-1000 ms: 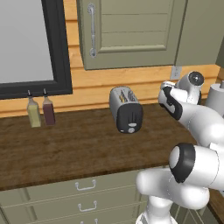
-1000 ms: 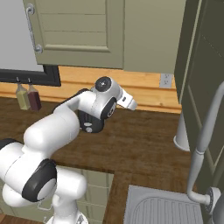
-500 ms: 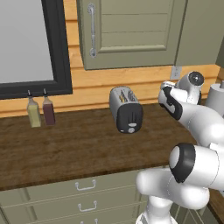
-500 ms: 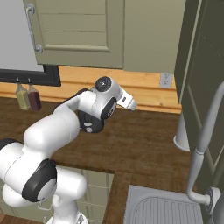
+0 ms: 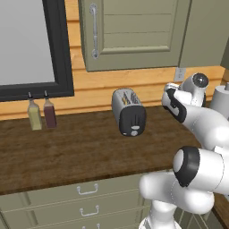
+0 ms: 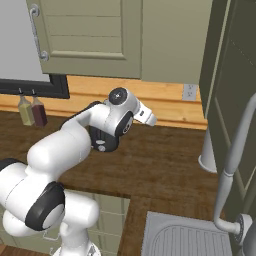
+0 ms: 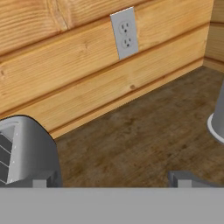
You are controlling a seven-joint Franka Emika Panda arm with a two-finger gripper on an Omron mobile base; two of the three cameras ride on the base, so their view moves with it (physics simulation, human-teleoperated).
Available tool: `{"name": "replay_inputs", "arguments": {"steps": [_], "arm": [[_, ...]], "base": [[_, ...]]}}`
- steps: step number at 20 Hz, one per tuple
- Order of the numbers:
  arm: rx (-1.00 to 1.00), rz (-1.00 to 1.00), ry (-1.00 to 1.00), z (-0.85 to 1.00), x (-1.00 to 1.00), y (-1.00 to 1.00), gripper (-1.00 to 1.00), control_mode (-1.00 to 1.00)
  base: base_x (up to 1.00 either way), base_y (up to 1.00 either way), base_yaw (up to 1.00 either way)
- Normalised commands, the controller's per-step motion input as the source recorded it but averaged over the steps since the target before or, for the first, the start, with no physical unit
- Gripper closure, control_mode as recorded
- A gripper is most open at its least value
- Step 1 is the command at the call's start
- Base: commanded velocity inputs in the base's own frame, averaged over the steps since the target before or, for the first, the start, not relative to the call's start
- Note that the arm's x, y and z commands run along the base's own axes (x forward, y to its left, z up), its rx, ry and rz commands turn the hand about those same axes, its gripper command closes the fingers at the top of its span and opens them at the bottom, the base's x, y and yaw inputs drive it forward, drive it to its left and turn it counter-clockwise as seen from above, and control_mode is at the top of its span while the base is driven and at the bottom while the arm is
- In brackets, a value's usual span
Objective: Start the toaster. Once the lever pops up, take the bread to the plate on the dining counter.
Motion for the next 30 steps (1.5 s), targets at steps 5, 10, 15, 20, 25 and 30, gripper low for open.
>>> {"name": "replay_inputs", "arguments": {"steps": [5,10,15,20,25,30], "arm": [[0.0,0.0,0.0,0.0,0.0,0.0,-1.0,-1.0],[0.0,0.0,0.0,0.0,0.0,0.0,-1.0,-1.0],[0.0,0.0,0.0,0.0,0.0,0.0,-1.0,-1.0],[0.0,0.0,0.0,0.0,0.0,0.0,-1.0,-1.0],[0.0,0.0,0.0,0.0,0.0,0.0,-1.0,-1.0],[0.0,0.0,0.0,0.0,0.0,0.0,-1.0,-1.0]], "base": [[0.0,0.0,0.0],[0.0,0.0,0.0],[0.0,0.0,0.0],[0.0,0.0,0.0],[0.0,0.0,0.0],[0.0,0.0,0.0]]}}
